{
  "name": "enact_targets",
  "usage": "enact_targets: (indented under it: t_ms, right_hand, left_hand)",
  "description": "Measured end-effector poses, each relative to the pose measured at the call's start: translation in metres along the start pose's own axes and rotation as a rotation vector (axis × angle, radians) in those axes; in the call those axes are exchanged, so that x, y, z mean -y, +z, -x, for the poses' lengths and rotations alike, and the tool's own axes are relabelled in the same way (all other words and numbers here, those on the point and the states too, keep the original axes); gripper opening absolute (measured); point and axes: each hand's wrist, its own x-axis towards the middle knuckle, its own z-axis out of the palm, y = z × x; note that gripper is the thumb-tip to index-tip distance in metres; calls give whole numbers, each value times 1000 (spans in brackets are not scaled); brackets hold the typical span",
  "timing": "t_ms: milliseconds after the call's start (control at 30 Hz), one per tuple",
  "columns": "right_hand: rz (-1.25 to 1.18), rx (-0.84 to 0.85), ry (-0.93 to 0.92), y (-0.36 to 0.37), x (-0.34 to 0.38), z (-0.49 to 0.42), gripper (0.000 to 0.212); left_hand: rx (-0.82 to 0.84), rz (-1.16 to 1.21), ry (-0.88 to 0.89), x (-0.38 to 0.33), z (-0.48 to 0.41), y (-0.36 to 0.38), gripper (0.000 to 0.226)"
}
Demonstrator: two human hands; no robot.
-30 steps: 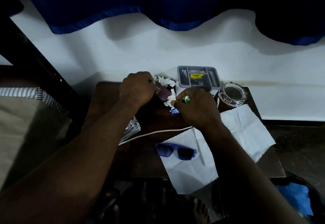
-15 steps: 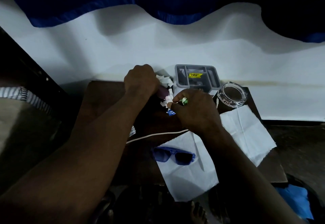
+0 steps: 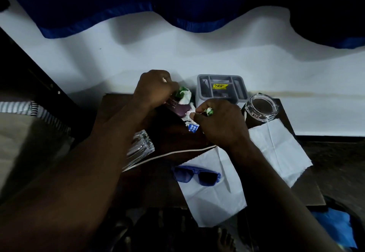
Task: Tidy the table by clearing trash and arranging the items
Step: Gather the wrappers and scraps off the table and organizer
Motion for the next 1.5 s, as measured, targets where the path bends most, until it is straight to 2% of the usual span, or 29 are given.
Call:
enact_targets:
  t_ms: [100, 300, 400, 500, 567, 667, 733, 933, 1100, 1233, 1400, 1500]
  right_hand:
    - [-5, 3, 17, -1, -2, -1, 19]
    - [-10, -15, 41, -3, -4, -5, 19]
    - [-11, -21, 18, -2, -5, -6, 18]
    - [1, -32, -7, -2, -7, -6, 20]
    - [-7, -39, -5, -1, -8, -6, 18]
    - [-10, -39, 2, -2, -10, -6, 16]
    - [-1, -38, 7, -3, -10, -6, 17]
    - [-21, -40, 33, -10, -12, -6, 18]
    - [-37, -32, 44, -16, -9, -4, 21]
    - [-31, -13, 67, -20, -6, -4, 19]
    - [-46, -27, 68, -23, -6, -2, 12]
    - [16, -50, 66, -26, -7, -1, 15]
  left_hand:
    - [78, 51, -22, 3, 6, -7, 33]
    - [3, 51, -23, 3, 8, 0, 22]
    - [-3, -67, -6, 2, 5, 10, 16]
    - [29, -265, 59, -3, 4, 24, 38]
    - [40, -386, 125, -7, 5, 33, 45]
    - [39, -468, 149, -11, 4, 41, 35]
    - [-13, -441, 120, -12, 4, 41, 29]
    - [-194, -139, 75, -21, 1, 16, 33]
    - [-183, 147, -153, -23, 18, -5, 28]
    - [-91, 173, -177, -31, 44, 4, 6]
    - [-40, 116, -86, -48, 64, 10, 26]
    - [-38, 41, -98, -43, 80, 12, 20]
